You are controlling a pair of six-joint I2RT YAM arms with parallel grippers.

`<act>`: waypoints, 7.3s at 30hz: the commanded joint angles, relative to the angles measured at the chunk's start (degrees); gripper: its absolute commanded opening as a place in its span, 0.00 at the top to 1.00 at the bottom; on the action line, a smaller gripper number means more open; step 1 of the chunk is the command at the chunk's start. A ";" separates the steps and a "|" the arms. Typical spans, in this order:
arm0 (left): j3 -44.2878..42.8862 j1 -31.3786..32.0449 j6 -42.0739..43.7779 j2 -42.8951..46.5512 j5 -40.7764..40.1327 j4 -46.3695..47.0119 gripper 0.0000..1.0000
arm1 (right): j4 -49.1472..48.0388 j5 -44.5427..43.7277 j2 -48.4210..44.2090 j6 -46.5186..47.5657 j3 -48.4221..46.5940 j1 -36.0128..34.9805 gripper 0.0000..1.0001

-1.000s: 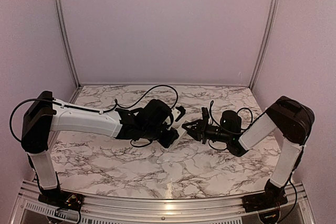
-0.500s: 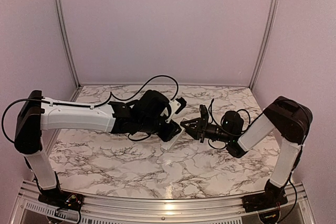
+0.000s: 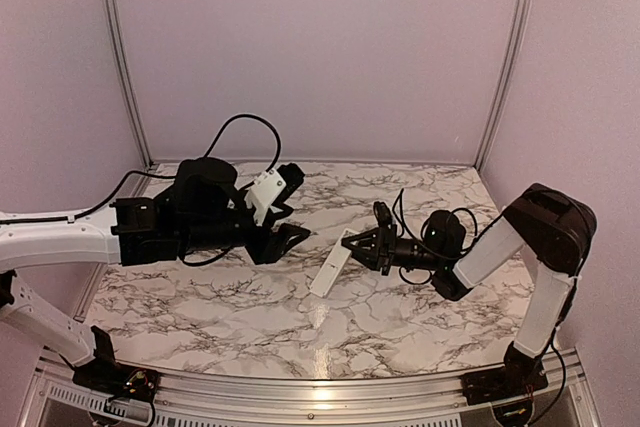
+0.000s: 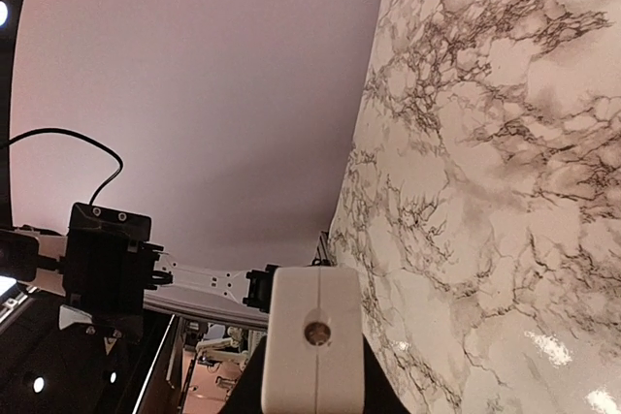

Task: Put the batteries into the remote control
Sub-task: Load the battery cover onto the remote control without the battery cover, then press the battery cover on the remote control.

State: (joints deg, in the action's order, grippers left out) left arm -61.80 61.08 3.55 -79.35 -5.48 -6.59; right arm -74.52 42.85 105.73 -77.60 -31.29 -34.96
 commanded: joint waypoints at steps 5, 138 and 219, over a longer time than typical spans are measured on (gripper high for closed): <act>11.14 4.05 15.73 10.41 2.82 1.71 0.39 | -0.58 9.76 -3.75 -0.75 -1.08 0.33 1.00; 12.59 16.25 29.83 5.51 -5.42 5.05 0.45 | -2.71 16.15 -6.69 -0.55 -4.34 -0.81 1.00; 19.12 12.79 8.61 17.23 -13.10 18.25 0.01 | 29.25 18.06 -17.34 26.43 -13.95 -2.22 1.00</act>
State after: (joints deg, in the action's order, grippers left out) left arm -42.65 76.90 25.71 -64.93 -19.53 8.95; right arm -55.68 61.21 93.01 -62.17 -40.38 -37.58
